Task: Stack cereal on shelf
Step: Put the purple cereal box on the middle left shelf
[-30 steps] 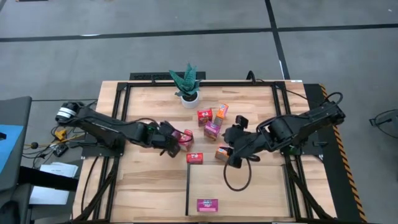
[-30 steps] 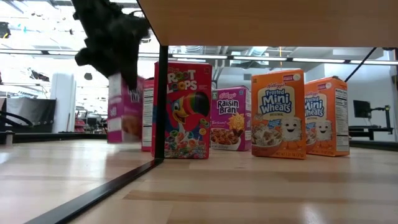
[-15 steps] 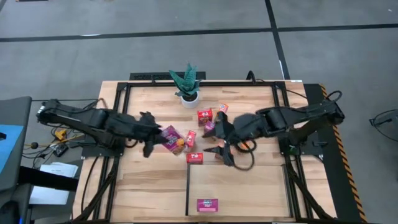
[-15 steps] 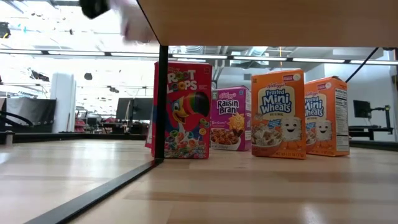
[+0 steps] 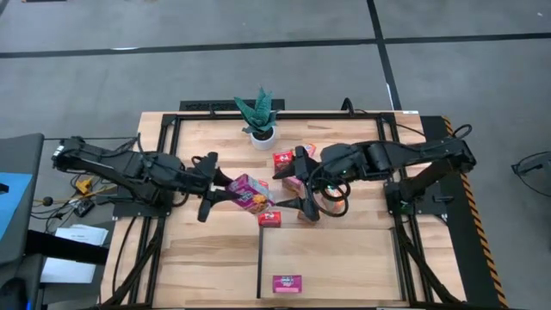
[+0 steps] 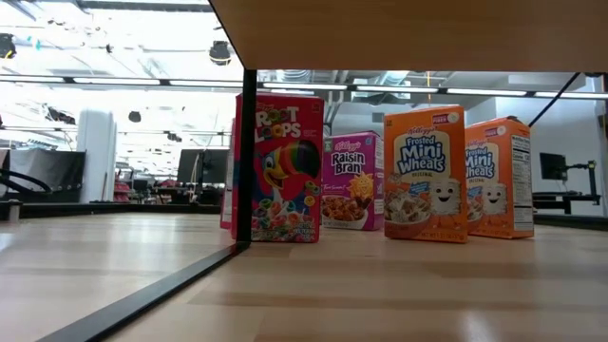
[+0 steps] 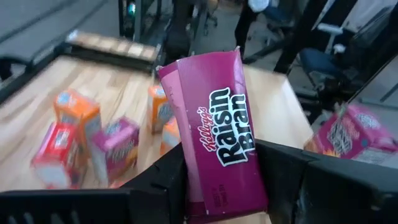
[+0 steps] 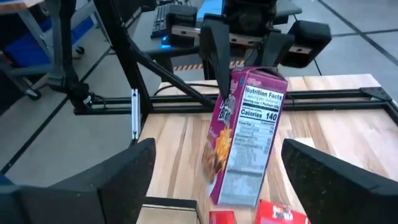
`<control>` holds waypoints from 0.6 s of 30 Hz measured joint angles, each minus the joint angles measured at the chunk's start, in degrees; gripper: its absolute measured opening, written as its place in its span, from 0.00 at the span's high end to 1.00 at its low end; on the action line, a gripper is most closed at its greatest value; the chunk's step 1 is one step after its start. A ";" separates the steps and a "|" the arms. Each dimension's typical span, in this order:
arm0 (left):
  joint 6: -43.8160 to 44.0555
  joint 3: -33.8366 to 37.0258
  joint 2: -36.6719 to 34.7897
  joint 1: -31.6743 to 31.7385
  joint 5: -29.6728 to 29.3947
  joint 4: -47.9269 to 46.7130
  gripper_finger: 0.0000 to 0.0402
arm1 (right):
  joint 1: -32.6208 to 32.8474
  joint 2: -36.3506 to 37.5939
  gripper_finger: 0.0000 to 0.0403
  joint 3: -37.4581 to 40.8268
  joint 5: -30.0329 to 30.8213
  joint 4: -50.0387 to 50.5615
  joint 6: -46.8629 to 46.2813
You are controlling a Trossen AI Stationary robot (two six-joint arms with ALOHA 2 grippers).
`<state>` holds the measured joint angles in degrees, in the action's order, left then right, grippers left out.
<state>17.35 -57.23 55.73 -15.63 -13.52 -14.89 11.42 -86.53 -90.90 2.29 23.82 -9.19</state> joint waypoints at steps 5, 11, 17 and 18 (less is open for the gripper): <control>-2.09 0.00 2.11 -0.11 0.88 2.64 0.66 | 0.00 -2.40 0.08 -0.01 0.05 -0.57 -0.90; -2.33 -0.02 3.05 -0.11 1.18 4.23 0.66 | 0.00 -5.66 0.08 -0.95 0.61 -0.63 -1.96; -3.21 -0.04 3.82 -0.11 1.23 4.48 0.66 | -0.33 -7.77 0.06 -2.36 0.61 0.95 -2.54; -3.37 -0.02 3.91 -0.12 1.22 3.99 0.66 | -0.33 -7.77 0.07 -2.45 0.61 1.01 -2.73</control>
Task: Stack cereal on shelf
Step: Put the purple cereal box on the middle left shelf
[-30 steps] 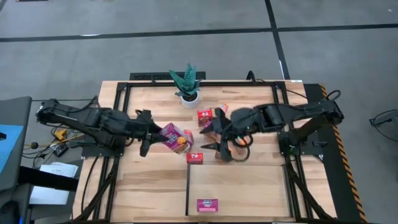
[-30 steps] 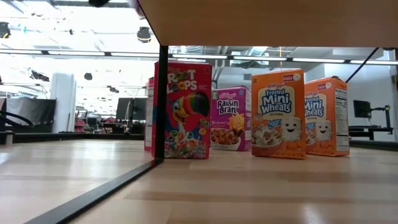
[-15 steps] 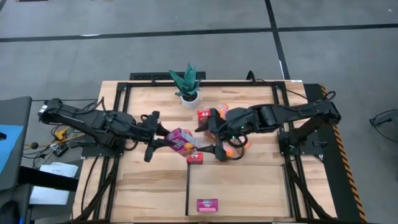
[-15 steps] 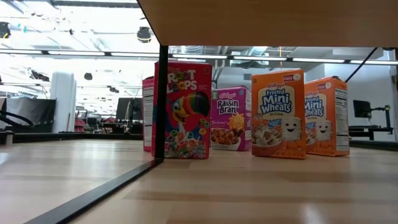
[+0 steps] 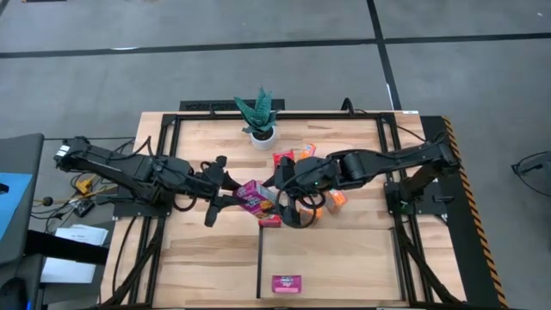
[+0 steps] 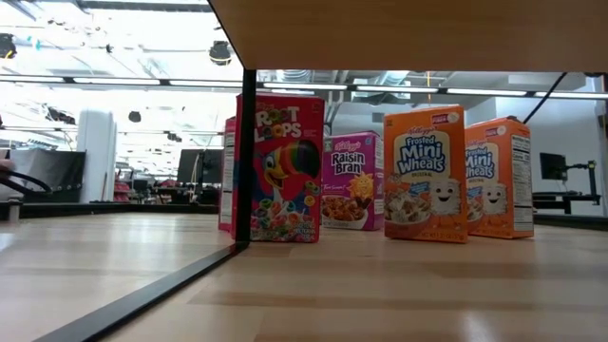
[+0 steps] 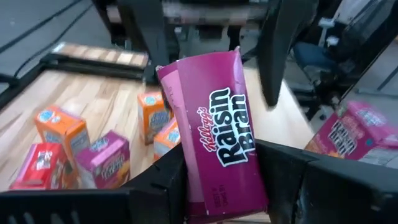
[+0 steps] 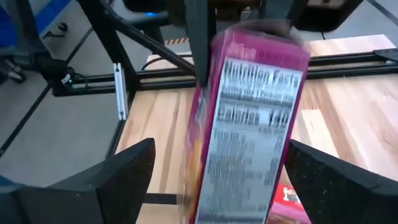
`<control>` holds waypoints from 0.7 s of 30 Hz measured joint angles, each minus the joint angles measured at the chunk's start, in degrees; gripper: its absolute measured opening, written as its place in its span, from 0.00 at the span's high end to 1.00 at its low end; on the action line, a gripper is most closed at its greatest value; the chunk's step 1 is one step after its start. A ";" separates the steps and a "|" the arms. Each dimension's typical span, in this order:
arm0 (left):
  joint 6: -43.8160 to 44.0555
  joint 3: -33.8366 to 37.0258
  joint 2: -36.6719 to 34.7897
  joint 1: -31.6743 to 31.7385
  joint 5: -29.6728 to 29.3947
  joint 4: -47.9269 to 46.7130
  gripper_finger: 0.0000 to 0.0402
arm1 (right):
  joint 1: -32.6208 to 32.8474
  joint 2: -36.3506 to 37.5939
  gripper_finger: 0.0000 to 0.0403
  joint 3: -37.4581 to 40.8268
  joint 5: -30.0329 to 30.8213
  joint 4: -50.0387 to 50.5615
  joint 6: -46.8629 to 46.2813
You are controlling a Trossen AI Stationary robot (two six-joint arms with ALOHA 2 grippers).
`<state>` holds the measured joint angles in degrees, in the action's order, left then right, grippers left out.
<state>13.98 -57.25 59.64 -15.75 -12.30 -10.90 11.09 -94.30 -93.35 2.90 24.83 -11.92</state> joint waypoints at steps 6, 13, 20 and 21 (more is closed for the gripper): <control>-0.89 -0.01 0.81 -0.06 -0.09 0.68 0.66 | -1.42 0.24 0.09 -0.17 -0.84 0.74 -0.81; -1.75 -0.01 1.15 -0.06 -0.34 1.51 0.66 | -2.30 -0.58 0.12 -0.19 -3.56 3.58 -1.75; -1.69 -0.01 1.47 -0.06 -1.03 1.51 0.66 | -2.27 -0.56 0.19 -0.21 -4.33 3.10 -1.75; -1.58 -0.01 1.55 -0.06 -1.05 1.40 0.66 | -2.27 -0.59 0.20 -0.19 -4.33 3.25 -1.75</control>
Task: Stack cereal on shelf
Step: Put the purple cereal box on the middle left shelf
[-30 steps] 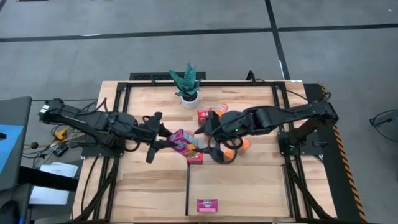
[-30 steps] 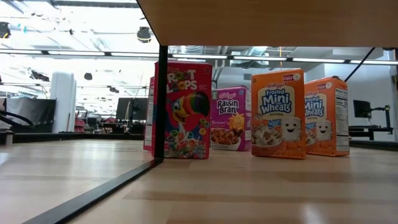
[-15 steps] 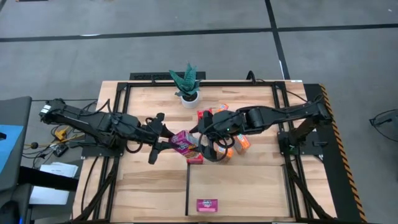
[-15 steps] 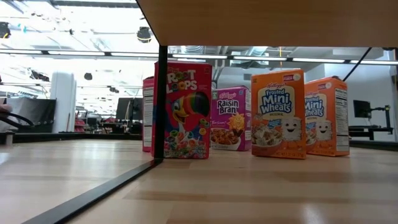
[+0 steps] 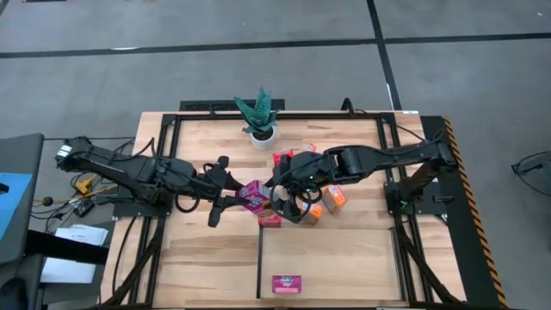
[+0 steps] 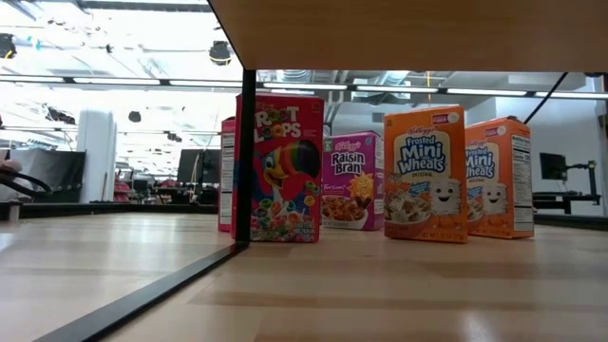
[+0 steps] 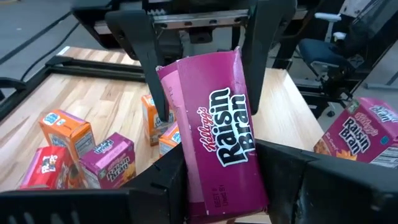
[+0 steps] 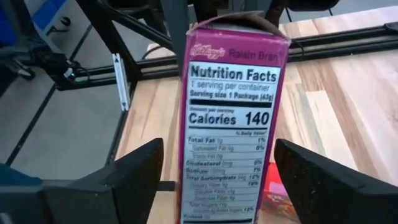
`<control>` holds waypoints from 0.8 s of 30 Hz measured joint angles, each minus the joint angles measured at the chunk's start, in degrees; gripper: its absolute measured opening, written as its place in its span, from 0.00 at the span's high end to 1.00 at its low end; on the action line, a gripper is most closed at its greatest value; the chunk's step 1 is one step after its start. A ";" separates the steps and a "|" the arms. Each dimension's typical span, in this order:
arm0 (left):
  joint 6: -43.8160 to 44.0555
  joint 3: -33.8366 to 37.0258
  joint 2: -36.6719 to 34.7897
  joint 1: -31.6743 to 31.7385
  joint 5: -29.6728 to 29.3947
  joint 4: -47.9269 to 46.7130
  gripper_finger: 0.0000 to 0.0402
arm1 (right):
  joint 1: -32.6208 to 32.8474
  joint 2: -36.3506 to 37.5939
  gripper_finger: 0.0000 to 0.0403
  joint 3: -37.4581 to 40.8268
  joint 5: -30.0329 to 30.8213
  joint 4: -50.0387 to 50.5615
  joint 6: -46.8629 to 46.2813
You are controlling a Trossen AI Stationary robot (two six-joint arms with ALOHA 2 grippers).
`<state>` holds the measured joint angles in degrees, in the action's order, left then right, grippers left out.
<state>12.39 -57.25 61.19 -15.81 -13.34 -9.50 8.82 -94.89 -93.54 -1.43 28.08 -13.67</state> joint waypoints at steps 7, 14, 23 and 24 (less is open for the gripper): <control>0.17 0.00 -0.02 0.00 -0.78 0.03 0.66 | 0.02 0.00 0.27 0.01 -0.37 0.39 0.02; 0.29 0.00 -0.02 0.00 -0.85 0.03 0.66 | -0.30 -0.02 0.32 0.01 -0.37 0.19 -0.32; 0.32 0.00 -0.02 -0.02 -0.92 0.03 0.66 | -0.35 -0.02 0.45 0.01 -0.44 0.24 -1.34; 0.32 0.00 -0.02 -0.02 -0.92 0.03 0.66 | -0.35 -0.02 0.47 0.01 -0.44 0.27 -1.43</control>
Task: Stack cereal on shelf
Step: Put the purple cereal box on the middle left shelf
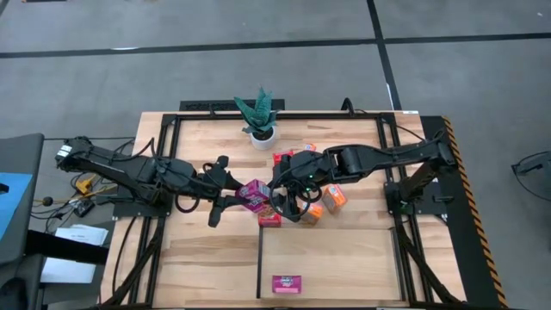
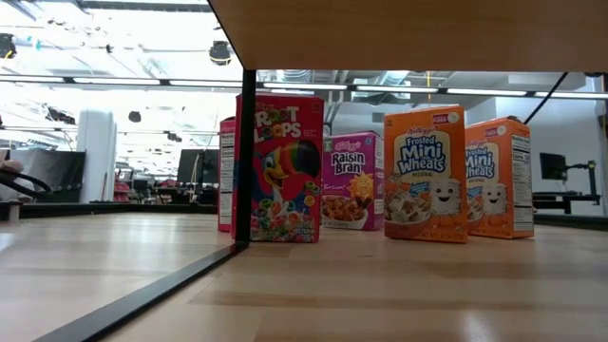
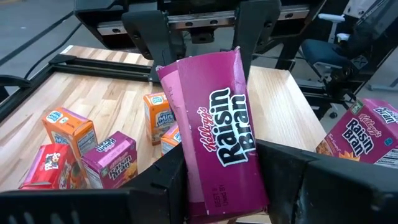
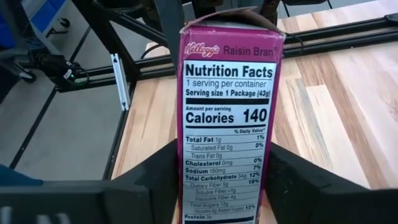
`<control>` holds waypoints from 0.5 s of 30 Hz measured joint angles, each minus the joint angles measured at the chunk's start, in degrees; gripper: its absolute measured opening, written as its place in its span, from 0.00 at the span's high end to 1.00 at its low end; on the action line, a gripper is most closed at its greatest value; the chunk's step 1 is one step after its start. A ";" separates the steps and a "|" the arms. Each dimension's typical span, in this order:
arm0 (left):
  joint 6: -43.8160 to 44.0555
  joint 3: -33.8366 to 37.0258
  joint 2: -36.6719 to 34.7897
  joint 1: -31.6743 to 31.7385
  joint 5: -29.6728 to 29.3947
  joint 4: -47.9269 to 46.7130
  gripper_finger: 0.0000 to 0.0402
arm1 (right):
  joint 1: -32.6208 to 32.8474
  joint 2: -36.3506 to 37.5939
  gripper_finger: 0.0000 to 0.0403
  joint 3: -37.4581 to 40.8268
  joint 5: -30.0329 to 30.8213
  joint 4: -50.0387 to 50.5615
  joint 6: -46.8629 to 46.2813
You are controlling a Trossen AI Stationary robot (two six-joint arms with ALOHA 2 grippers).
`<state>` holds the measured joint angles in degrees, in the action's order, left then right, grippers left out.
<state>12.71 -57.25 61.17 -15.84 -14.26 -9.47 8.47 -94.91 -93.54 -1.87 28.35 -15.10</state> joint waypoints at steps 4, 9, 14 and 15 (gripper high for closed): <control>0.00 0.00 -0.02 0.00 -0.07 -0.02 0.66 | 0.00 0.00 0.56 0.00 -0.04 -0.01 -0.03; -0.24 0.00 -0.06 0.00 -0.13 -0.16 0.65 | 0.04 0.00 0.61 0.06 -0.07 -0.43 -0.03; 0.67 0.00 -2.54 -0.02 -0.85 -1.71 0.58 | 0.39 0.11 0.60 0.09 0.32 -3.99 -0.03; 0.99 0.00 -3.35 0.00 -0.98 -2.26 0.55 | 0.49 0.25 0.60 0.09 0.71 -4.90 -0.03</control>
<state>13.70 -57.25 57.82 -15.84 -15.25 -11.73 8.96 -94.66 -93.45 -1.15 23.45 -15.14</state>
